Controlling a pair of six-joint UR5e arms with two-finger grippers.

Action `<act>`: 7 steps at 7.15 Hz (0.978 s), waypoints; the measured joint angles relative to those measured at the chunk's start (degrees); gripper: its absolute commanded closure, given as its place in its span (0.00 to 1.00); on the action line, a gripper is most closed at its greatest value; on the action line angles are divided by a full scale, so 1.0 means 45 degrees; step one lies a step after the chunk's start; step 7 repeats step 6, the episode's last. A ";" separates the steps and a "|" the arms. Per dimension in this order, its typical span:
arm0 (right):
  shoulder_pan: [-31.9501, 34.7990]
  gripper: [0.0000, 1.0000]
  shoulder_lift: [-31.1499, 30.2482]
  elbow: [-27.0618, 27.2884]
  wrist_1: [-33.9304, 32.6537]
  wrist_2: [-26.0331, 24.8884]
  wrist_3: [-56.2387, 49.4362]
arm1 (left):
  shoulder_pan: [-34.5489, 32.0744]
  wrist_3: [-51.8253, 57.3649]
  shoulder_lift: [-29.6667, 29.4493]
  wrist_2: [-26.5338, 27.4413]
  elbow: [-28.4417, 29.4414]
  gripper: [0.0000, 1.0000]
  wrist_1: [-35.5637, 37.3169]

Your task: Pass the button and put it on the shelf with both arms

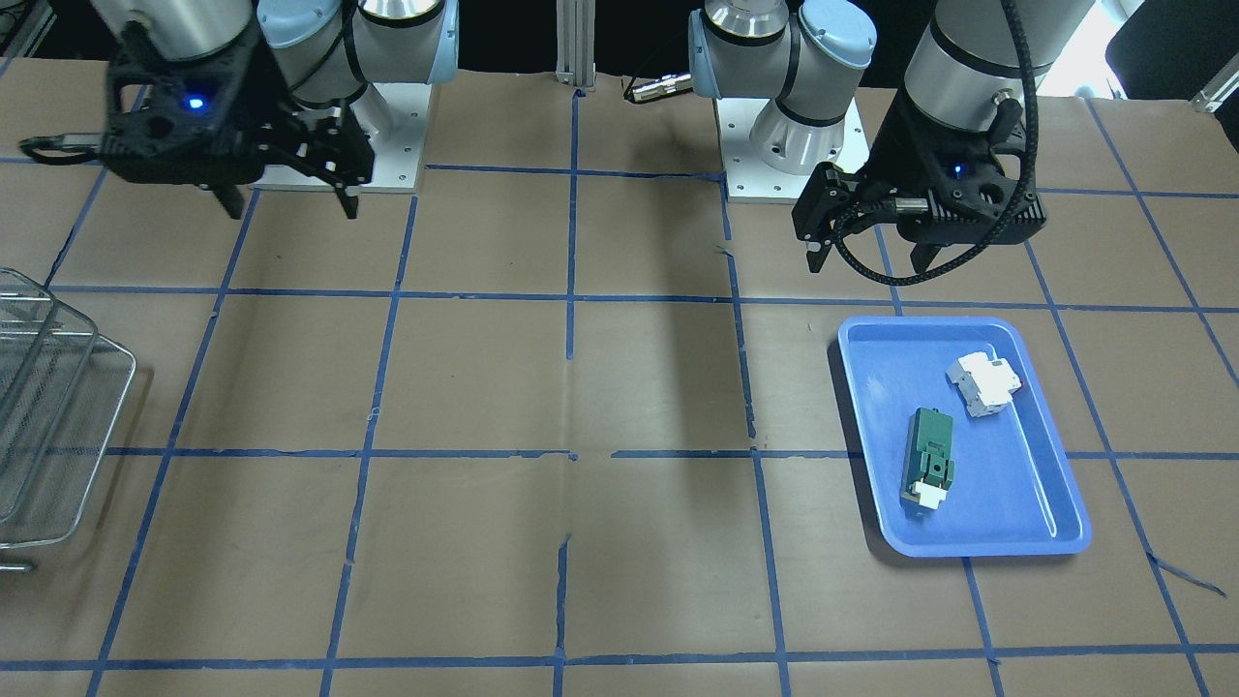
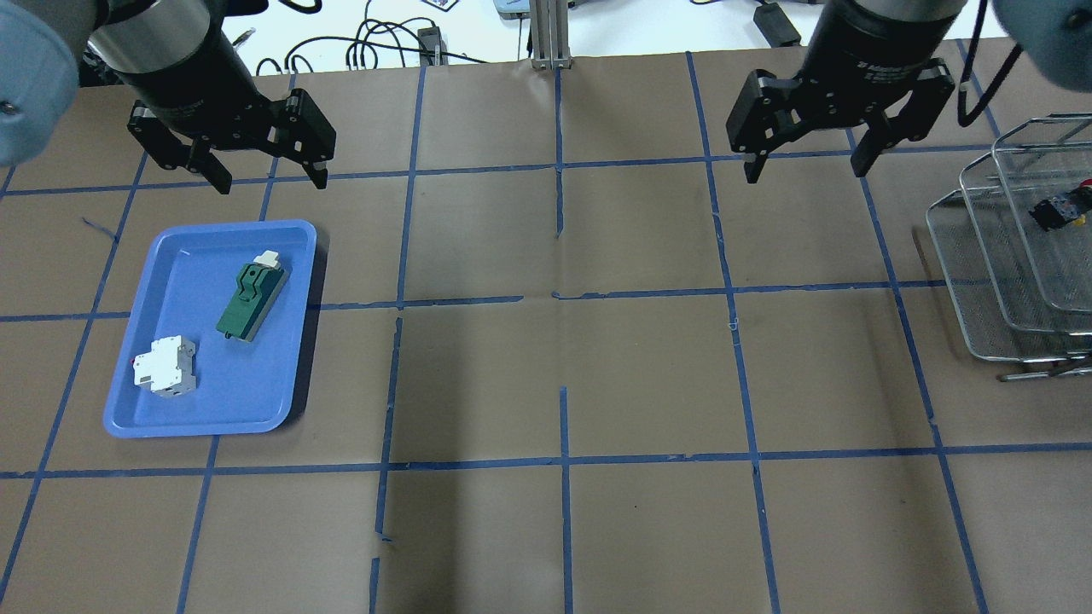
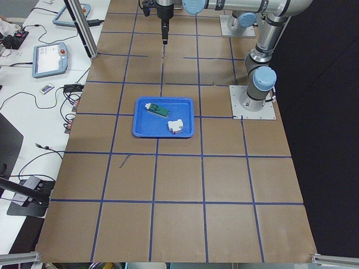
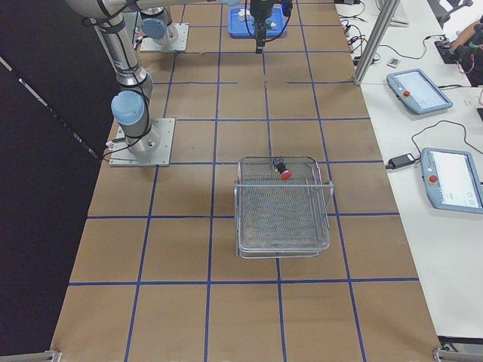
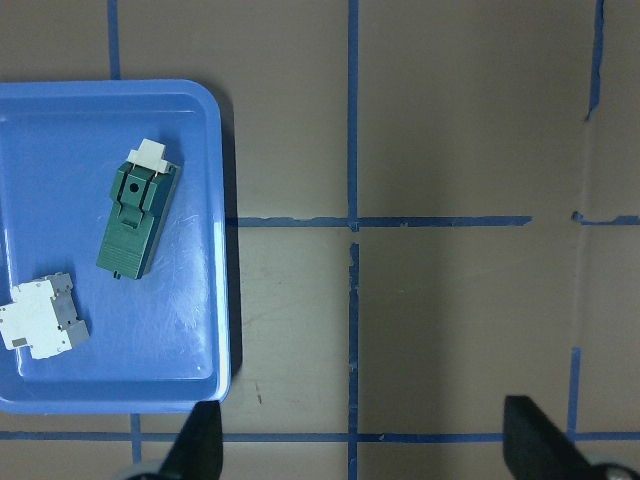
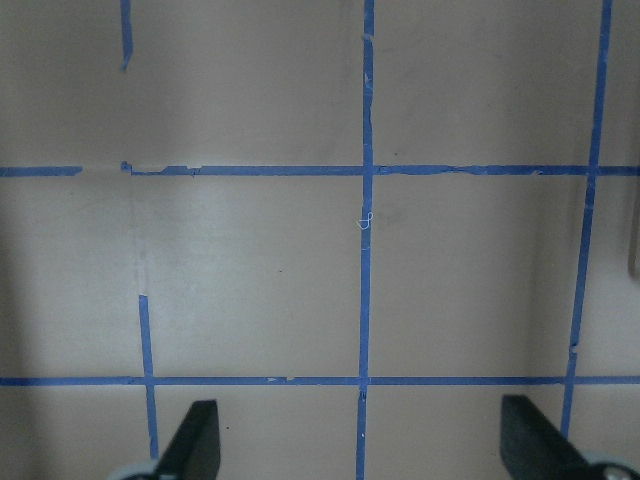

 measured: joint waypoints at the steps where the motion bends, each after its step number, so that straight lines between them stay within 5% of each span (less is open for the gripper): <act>1: 0.0259 0.00 0.0074 -0.0035 -0.0061 -0.0272 0.0404 | 0.0001 0.0246 -0.0009 0.0000 0.0026 0.00 0.0000; 7: 0.0386 0.00 0.0046 0.0104 -0.1650 -0.0270 0.0096 | -0.0018 0.0429 -0.0018 0.0034 0.0028 0.00 0.0000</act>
